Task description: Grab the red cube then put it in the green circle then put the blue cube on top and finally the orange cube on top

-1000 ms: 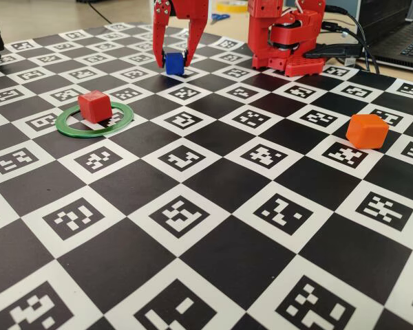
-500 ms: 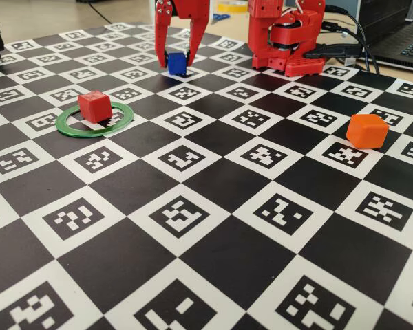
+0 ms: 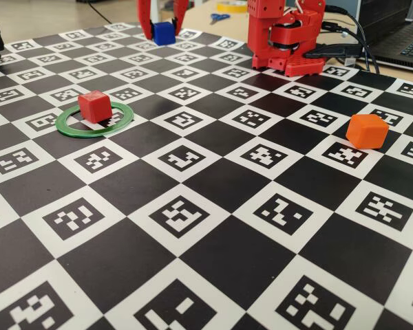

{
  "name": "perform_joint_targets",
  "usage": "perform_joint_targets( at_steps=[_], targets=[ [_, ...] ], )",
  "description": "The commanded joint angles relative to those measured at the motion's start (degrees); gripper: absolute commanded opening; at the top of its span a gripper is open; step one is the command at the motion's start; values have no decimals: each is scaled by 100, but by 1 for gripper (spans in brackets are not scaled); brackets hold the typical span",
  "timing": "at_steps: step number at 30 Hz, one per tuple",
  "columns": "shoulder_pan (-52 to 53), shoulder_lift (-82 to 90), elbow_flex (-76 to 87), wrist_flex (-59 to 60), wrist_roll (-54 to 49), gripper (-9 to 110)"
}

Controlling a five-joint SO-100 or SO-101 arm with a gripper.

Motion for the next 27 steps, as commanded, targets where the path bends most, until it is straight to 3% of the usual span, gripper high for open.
perform_joint_targets(
  at_steps=[1,18,27],
  targets=[
    [-299,-211,-1591,668,-272,10],
    [-2241,-2364,-4887,1767,220,10],
    [-2628,-3287,-6302,1907,316,10]
  ],
)
